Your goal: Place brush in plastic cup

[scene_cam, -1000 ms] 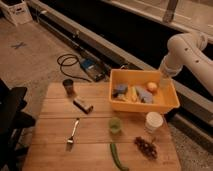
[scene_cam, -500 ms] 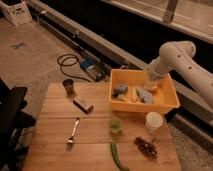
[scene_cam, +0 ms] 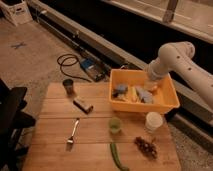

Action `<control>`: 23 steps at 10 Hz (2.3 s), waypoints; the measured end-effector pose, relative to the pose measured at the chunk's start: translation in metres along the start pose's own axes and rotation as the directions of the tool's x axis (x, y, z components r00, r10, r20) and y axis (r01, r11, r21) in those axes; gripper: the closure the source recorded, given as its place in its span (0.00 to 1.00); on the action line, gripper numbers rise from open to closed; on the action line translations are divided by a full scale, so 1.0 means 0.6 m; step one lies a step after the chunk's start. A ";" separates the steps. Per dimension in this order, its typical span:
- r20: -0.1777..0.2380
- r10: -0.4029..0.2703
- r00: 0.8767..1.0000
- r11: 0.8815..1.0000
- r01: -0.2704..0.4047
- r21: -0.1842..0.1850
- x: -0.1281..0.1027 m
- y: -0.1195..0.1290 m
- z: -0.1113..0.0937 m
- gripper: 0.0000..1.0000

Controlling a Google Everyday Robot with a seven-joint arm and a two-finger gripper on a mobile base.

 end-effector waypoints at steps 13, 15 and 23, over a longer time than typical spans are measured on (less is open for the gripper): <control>0.033 0.044 0.998 0.998 -0.043 -0.047 -0.079 0.037 0.160 0.35; 0.049 0.046 0.998 0.995 -0.041 -0.096 -0.091 0.045 0.183 0.35; 0.079 0.063 0.995 0.964 -0.040 -0.264 -0.119 0.116 0.240 0.35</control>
